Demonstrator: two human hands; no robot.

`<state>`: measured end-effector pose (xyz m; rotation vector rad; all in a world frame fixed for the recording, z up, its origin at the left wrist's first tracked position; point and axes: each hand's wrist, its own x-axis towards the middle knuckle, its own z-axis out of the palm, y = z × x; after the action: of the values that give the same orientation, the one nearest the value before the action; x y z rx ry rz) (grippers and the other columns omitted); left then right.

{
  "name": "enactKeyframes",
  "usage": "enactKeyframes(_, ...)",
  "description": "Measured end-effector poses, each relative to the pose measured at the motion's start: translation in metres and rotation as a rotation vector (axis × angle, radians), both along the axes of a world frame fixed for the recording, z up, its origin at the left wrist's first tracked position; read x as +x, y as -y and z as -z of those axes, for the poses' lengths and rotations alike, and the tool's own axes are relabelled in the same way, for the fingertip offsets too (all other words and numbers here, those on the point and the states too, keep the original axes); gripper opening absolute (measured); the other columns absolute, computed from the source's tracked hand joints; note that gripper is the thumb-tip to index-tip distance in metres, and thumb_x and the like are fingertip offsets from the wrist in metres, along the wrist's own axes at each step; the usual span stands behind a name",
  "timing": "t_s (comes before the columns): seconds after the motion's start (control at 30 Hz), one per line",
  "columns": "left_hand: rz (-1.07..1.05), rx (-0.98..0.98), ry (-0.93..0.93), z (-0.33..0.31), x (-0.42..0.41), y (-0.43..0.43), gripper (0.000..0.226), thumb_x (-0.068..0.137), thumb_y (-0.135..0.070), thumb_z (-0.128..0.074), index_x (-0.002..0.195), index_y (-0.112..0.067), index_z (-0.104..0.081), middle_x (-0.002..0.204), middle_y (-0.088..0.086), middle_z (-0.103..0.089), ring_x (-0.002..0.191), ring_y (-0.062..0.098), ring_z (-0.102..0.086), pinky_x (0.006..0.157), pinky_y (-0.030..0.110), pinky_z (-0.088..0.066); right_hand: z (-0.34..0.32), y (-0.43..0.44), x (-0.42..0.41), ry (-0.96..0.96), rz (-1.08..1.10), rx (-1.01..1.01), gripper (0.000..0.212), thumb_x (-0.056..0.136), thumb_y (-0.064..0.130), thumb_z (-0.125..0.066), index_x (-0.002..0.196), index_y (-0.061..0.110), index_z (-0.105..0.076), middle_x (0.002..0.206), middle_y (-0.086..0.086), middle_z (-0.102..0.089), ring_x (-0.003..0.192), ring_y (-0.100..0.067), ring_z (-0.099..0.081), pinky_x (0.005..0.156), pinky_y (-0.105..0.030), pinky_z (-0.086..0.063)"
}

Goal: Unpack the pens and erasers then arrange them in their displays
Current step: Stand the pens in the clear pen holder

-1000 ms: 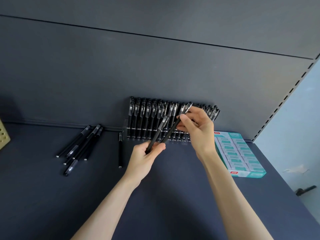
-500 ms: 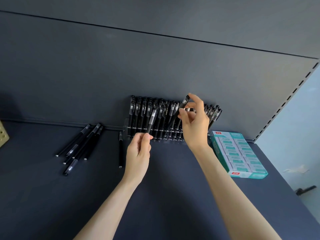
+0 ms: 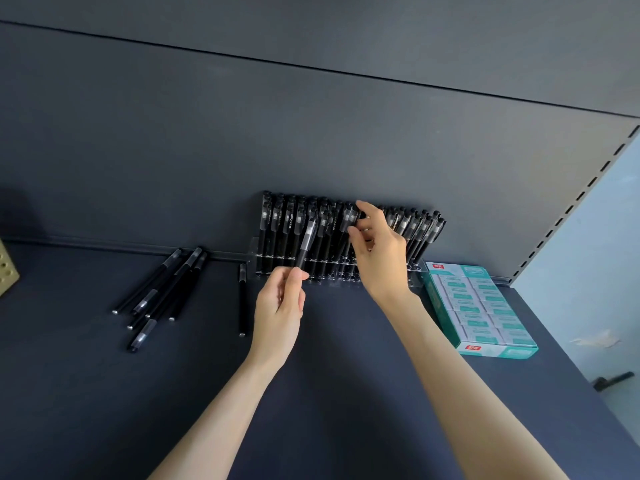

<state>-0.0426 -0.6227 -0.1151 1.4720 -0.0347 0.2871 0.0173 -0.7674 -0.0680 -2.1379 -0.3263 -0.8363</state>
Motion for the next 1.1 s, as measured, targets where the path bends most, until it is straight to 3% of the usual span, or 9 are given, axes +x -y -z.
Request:
enactKeyframes(0.2,0.007,0.013,-0.005,0.000,0.000,0.000,0.025,0.100,-0.028,-0.044,0.084,-0.015,-0.058,0.053,-0.006,-0.037,0.046,0.007,-0.029,0.042,0.015,-0.026,-0.005,0.001,0.007,-0.047,0.030,-0.087,0.029,0.090,0.008,-0.059,0.118,0.010,-0.051,0.081,-0.002,-0.065,0.067,-0.024,-0.059,0.068,-0.041,-0.051)
enactKeyframes(0.47,0.055,0.006,-0.024,0.000,-0.001,0.000,0.022,0.099,-0.026,-0.045,0.086,-0.017,-0.059,0.053,-0.007,-0.039,0.046,0.008,-0.029,0.041,0.015,-0.025,0.000,0.001,0.000,-0.094,0.061,-0.119,0.032,0.089,0.009,-0.059,0.119,0.017,-0.053,0.082,0.005,-0.061,0.067,-0.020,-0.058,0.069,-0.041,-0.052)
enactKeyframes(0.57,0.098,0.012,-0.026,-0.001,-0.002,0.001,0.020,0.099,-0.024,-0.047,0.090,-0.013,-0.060,0.053,-0.006,-0.039,0.046,0.006,-0.030,0.042,0.013,-0.026,0.000,0.000,-0.009,-0.080,0.060,0.021,0.029,0.088,0.013,-0.061,0.116,0.020,-0.055,0.084,0.007,-0.061,0.066,-0.010,-0.055,0.068,-0.031,-0.051)
enactKeyframes(0.67,0.163,0.004,-0.030,-0.003,-0.004,0.002,0.018,0.098,-0.024,-0.050,0.089,-0.012,-0.060,0.055,-0.004,-0.038,0.048,0.006,-0.032,0.044,0.013,-0.028,0.001,-0.002,-0.024,-0.210,-0.144,0.293,0.023,0.087,0.024,-0.066,0.107,0.027,-0.058,0.081,0.009,-0.067,0.073,-0.002,-0.061,0.068,-0.014,-0.048)
enactKeyframes(0.8,0.235,0.011,-0.032,-0.004,-0.007,0.005,0.012,0.096,-0.020,-0.055,0.090,-0.014,-0.063,0.057,0.003,-0.043,0.049,0.011,-0.034,0.043,0.019,-0.029,0.003,-0.004,-0.034,-0.329,-0.281,0.405,0.026,0.084,0.022,-0.069,0.104,0.034,-0.057,0.078,0.003,-0.071,0.075,-0.011,-0.067,0.073,-0.021,-0.052)
enactKeyframes(0.93,0.219,0.008,-0.032,-0.002,-0.008,0.006,0.013,0.094,-0.010,-0.056,0.103,-0.011,-0.066,0.064,-0.001,-0.063,0.054,0.010,-0.051,0.050,0.021,-0.042,-0.001,-0.003,-0.038,-0.323,-0.331,0.501,0.030,0.087,0.010,-0.065,0.112,0.025,-0.059,0.082,-0.004,-0.071,0.076,-0.018,-0.068,0.076,-0.029,-0.056)
enactKeyframes(1.1,0.241,-0.014,-0.050,0.000,-0.008,0.005,0.016,0.095,-0.010,-0.054,0.105,-0.012,-0.066,0.073,0.002,-0.070,0.055,0.011,-0.057,0.052,0.021,-0.046,-0.005,0.002,-0.042,-0.364,-0.435,0.538,0.037,0.088,-0.001,-0.060,0.118,0.021,-0.058,0.087,-0.008,-0.071,0.082,-0.016,-0.068,0.073,-0.023,-0.054)
